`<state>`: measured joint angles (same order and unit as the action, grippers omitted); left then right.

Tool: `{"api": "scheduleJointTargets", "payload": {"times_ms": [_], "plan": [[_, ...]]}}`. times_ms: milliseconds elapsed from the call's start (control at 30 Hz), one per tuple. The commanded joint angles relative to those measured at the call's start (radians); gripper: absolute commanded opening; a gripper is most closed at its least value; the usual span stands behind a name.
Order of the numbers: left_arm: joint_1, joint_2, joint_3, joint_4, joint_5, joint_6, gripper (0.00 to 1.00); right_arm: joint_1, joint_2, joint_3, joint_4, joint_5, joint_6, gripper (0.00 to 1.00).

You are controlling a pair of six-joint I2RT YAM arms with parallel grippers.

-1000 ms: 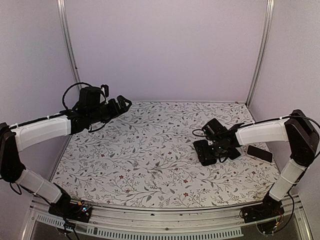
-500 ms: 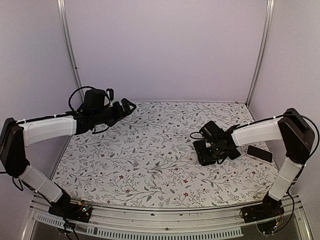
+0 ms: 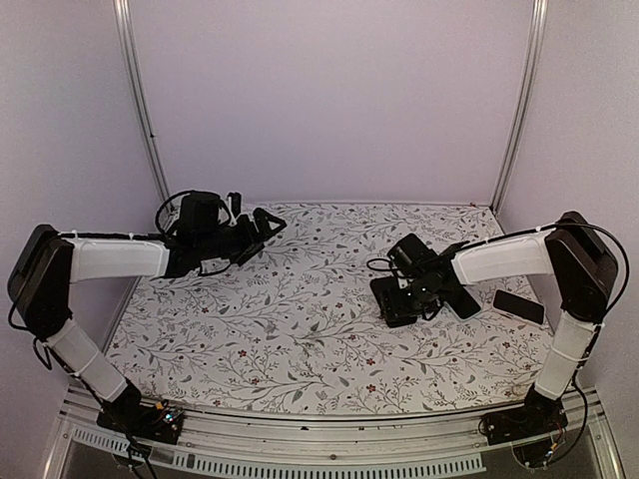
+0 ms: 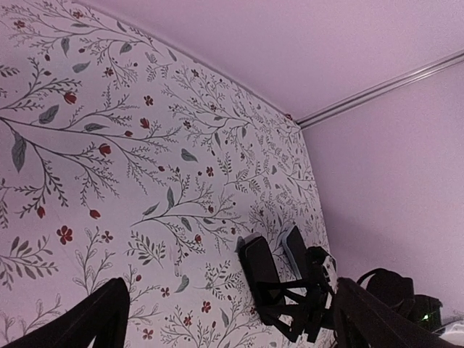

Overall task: Take the phone out of the phone case
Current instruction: Pick up the phone with the phone case at the center of the board, then pass from the right arm to the left

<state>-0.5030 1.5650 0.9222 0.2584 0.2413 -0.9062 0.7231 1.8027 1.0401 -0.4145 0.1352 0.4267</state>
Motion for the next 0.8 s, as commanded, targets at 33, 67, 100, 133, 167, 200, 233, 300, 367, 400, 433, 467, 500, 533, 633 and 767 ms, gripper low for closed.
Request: {"api": "scheduleJointTargets", "payload": {"times_ms": [33, 67, 100, 133, 167, 200, 233, 300, 367, 400, 433, 467, 500, 533, 633, 767], "plan": [[-0.04, 0.075, -0.031, 0.123, 0.089, -0.08, 0.99, 0.026, 0.011, 0.093, 0.065, -0.096, -0.025, 0.28], [-0.048, 0.089, -0.031, 0.133, 0.097, -0.09, 0.99, 0.029, 0.014, 0.107, 0.063, -0.1, -0.03, 0.25], [-0.056, 0.105, -0.032, 0.145, 0.108, -0.103, 0.99, 0.032, 0.017, 0.12, 0.063, -0.102, -0.034, 0.23], [-0.063, 0.116, -0.032, 0.157, 0.114, -0.112, 0.99, 0.036, 0.02, 0.132, 0.065, -0.106, -0.037, 0.23], [-0.07, 0.13, -0.032, 0.164, 0.116, -0.118, 0.99, 0.039, 0.022, 0.14, 0.067, -0.108, -0.041, 0.22], [-0.076, 0.141, -0.032, 0.172, 0.118, -0.123, 0.99, 0.042, 0.023, 0.15, 0.069, -0.108, -0.044, 0.21], [-0.081, 0.154, -0.031, 0.178, 0.12, -0.13, 0.99, 0.046, 0.024, 0.159, 0.069, -0.111, -0.046, 0.21], [-0.088, 0.182, -0.029, 0.2, 0.134, -0.148, 0.99, 0.057, 0.028, 0.179, 0.069, -0.114, -0.05, 0.21], [-0.097, 0.214, -0.024, 0.226, 0.152, -0.172, 0.99, 0.07, 0.032, 0.204, 0.068, -0.114, -0.057, 0.21], [-0.1, 0.23, -0.022, 0.247, 0.163, -0.186, 0.99, 0.076, 0.034, 0.216, 0.066, -0.114, -0.06, 0.21], [-0.107, 0.247, -0.019, 0.269, 0.174, -0.202, 0.98, 0.085, 0.036, 0.227, 0.064, -0.113, -0.064, 0.21], [-0.112, 0.264, -0.011, 0.286, 0.185, -0.217, 0.98, 0.094, 0.038, 0.237, 0.063, -0.11, -0.066, 0.21], [-0.118, 0.282, -0.001, 0.299, 0.196, -0.227, 0.97, 0.101, 0.04, 0.247, 0.063, -0.111, -0.067, 0.21], [-0.123, 0.299, 0.012, 0.308, 0.204, -0.236, 0.97, 0.107, 0.042, 0.258, 0.065, -0.113, -0.069, 0.21], [-0.133, 0.342, 0.038, 0.328, 0.22, -0.26, 0.94, 0.132, 0.052, 0.287, 0.06, -0.113, -0.074, 0.22], [-0.138, 0.37, 0.062, 0.347, 0.239, -0.28, 0.86, 0.148, 0.059, 0.316, 0.057, -0.114, -0.074, 0.22]]}}
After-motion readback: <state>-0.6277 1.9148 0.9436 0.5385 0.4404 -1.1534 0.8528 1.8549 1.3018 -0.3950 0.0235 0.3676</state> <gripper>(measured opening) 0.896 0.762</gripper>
